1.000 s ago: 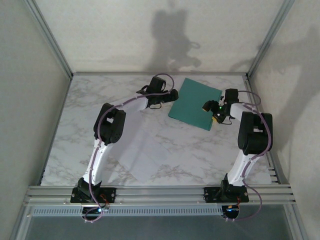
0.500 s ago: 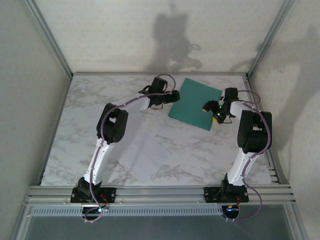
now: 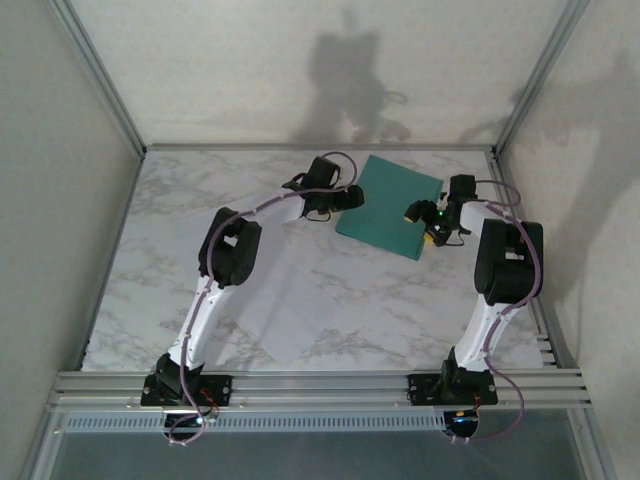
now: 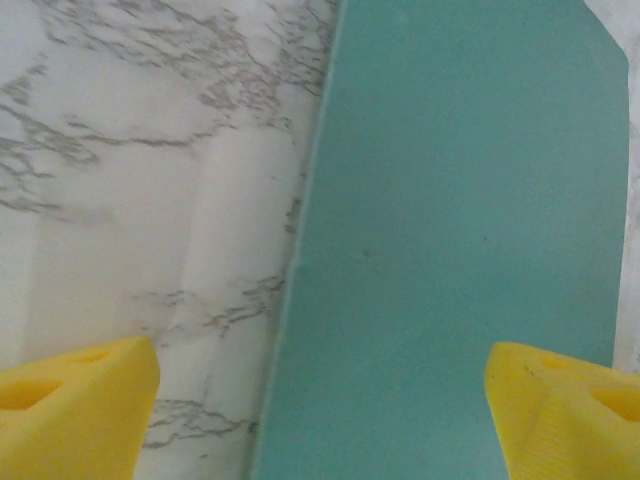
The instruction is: Put the files into the folder
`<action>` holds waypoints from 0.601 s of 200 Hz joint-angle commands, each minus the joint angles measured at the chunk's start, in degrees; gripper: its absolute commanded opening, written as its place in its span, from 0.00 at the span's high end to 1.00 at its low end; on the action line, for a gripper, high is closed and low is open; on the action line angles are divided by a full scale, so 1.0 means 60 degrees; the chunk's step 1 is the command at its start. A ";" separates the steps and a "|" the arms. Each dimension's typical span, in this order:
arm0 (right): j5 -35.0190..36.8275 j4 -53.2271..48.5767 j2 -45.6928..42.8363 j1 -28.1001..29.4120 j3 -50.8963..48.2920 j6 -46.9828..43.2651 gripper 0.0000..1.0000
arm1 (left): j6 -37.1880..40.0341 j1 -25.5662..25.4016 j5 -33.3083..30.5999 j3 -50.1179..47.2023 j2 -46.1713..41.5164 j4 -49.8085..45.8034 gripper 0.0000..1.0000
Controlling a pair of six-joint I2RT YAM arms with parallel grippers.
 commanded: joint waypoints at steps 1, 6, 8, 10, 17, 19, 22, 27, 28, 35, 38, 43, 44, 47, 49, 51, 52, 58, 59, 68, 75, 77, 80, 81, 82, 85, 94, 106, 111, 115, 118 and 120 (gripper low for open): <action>-0.0375 0.0045 0.0427 0.0099 0.0009 -0.0145 0.21 | 0.0040 -0.0176 0.0397 0.0293 0.0222 -0.0319 0.17; -0.0391 0.0048 0.0432 0.0101 0.0007 -0.0156 0.21 | 0.0038 -0.0176 0.0429 0.0293 0.0220 -0.0317 0.17; -0.0411 0.0051 0.0432 0.0098 0.0013 -0.0146 0.21 | 0.0034 -0.0191 0.0431 0.0293 0.0219 -0.0324 0.17; -0.0419 0.0060 0.0433 0.0101 0.0011 -0.0155 0.21 | 0.0029 -0.0199 0.0443 0.0289 0.0219 -0.0319 0.17; -0.0503 0.0098 0.0420 0.0094 -0.0006 -0.0148 0.21 | 0.0019 -0.0215 0.0461 0.0293 0.0211 -0.0326 0.18; -0.0534 0.0104 0.0418 0.0100 -0.0016 -0.0144 0.21 | 0.0018 -0.0219 0.0472 0.0293 0.0209 -0.0330 0.18; -0.0570 0.0128 0.0418 0.0094 -0.0020 -0.0153 0.21 | -0.0002 -0.0229 0.0490 0.0291 0.0199 -0.0322 0.18; -0.0636 0.0165 0.0404 0.0102 -0.0014 -0.0152 0.21 | 0.0003 -0.0242 0.0519 0.0293 0.0193 -0.0324 0.18; -0.0654 0.0172 0.0404 0.0102 -0.0021 -0.0148 0.21 | 0.0003 -0.0236 0.0527 0.0293 0.0191 -0.0320 0.18; -0.0743 0.0228 0.0378 0.0109 -0.0028 -0.0146 0.21 | -0.0019 -0.0258 0.0560 0.0293 0.0189 -0.0308 0.20; -0.0775 0.0246 0.0367 0.0127 -0.0028 -0.0158 0.21 | -0.0023 -0.0267 0.0604 0.0293 0.0178 -0.0305 0.20; -0.0830 0.0264 0.0349 0.0142 -0.0030 -0.0166 0.21 | -0.0054 -0.0274 0.0646 0.0293 0.0182 -0.0307 0.21; -0.0831 0.0273 0.0347 0.0144 -0.0029 -0.0169 0.20 | -0.0062 -0.0274 0.0656 0.0293 0.0178 -0.0312 0.21; -0.0856 0.0281 0.0338 0.0155 -0.0029 -0.0183 0.20 | -0.0076 -0.0274 0.0672 0.0293 0.0171 -0.0303 0.21; -0.0879 0.0285 0.0332 0.0159 -0.0028 -0.0179 0.20 | -0.0071 -0.0274 0.0686 0.0289 0.0166 -0.0302 0.21; -0.0895 0.0290 0.0331 0.0171 -0.0028 -0.0196 0.20 | -0.0081 -0.0274 0.0693 0.0292 0.0173 -0.0302 0.21; -0.0900 0.0301 0.0330 0.0173 -0.0021 -0.0192 0.20 | -0.0083 -0.0274 0.0702 0.0293 0.0166 -0.0302 0.21; -0.0965 0.0323 0.0315 0.0189 -0.0021 -0.0227 0.20 | -0.0105 -0.0285 0.0722 0.0289 0.0156 -0.0302 0.22; -0.0972 0.0332 0.0315 0.0197 -0.0025 -0.0222 0.20 | -0.0102 -0.0287 0.0724 0.0291 0.0151 -0.0302 0.22; -0.1106 0.0356 0.0310 0.0223 0.0001 -0.0259 0.20 | -0.0106 -0.0296 0.0730 0.0286 0.0129 -0.0312 0.22; -0.1296 0.0395 0.0315 0.0241 -0.0001 -0.0283 0.20 | -0.0107 -0.0297 0.0725 0.0279 0.0120 -0.0320 0.22; -0.1347 0.0409 0.0315 0.0247 0.0004 -0.0277 0.20 | -0.0101 -0.0302 0.0714 0.0271 0.0113 -0.0306 0.22; -0.1448 0.0411 0.0315 0.0248 0.0012 -0.0283 0.20 | -0.0099 -0.0302 0.0707 0.0265 0.0095 -0.0312 0.22; -0.1484 0.0420 0.0315 0.0256 0.0007 -0.0286 0.20 | -0.0099 -0.0295 0.0709 0.0264 0.0091 -0.0314 0.22; -0.1510 0.0424 0.0315 0.0259 0.0011 -0.0303 0.20 | -0.0099 -0.0300 0.0710 0.0257 0.0096 -0.0315 0.22; -0.1576 0.0437 0.0315 0.0263 0.0019 -0.0324 0.20 | -0.0099 -0.0292 0.0714 0.0243 0.0081 -0.0324 0.22; -0.1668 0.0443 0.0283 0.0299 0.0029 -0.0395 0.20 | -0.0099 -0.0295 0.0703 0.0224 0.0053 -0.0341 0.22; -0.1790 0.0419 0.0167 0.0309 0.0006 -0.0484 0.19 | -0.0099 -0.0290 0.0672 0.0205 0.0003 -0.0354 0.22; -0.1845 0.0441 0.0121 0.0319 -0.0003 -0.0513 0.19 | -0.0100 -0.0303 0.0667 0.0192 -0.0026 -0.0371 0.22; -0.1898 0.0443 0.0066 0.0314 -0.0014 -0.0525 0.19 | -0.0100 -0.0301 0.0661 0.0180 -0.0042 -0.0368 0.22; -0.1921 0.0454 0.0035 0.0312 -0.0025 -0.0550 0.19 | -0.0103 -0.0296 0.0655 0.0176 -0.0056 -0.0369 0.22; -0.1943 0.0457 0.0015 0.0319 -0.0028 -0.0564 0.19 | -0.0100 -0.0294 0.0653 0.0165 -0.0066 -0.0366 0.22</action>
